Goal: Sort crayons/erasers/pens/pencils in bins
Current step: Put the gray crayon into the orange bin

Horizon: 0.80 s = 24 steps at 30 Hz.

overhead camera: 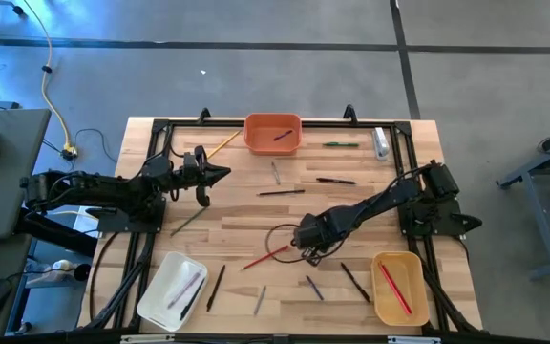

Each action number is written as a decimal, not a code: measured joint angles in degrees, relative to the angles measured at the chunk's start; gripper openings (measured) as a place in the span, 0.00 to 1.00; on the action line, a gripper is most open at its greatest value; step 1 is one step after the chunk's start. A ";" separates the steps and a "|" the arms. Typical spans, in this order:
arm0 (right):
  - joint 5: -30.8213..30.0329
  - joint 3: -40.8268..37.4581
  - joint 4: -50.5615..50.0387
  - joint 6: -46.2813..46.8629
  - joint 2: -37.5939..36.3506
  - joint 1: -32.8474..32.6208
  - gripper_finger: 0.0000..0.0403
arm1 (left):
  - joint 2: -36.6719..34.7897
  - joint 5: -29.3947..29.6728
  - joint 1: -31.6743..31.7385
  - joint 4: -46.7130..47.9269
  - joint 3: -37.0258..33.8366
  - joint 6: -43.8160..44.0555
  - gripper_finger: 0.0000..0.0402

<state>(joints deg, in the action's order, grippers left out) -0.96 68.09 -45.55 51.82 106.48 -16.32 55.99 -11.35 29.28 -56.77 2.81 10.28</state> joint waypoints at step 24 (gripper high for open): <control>-16.59 25.47 -1.77 -34.02 -1.39 20.85 0.05 | 0.00 0.49 0.02 1.49 0.00 -0.42 0.00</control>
<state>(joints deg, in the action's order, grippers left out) -17.54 93.55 -47.32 17.81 105.10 4.52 55.99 -10.86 29.30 -55.29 2.81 9.87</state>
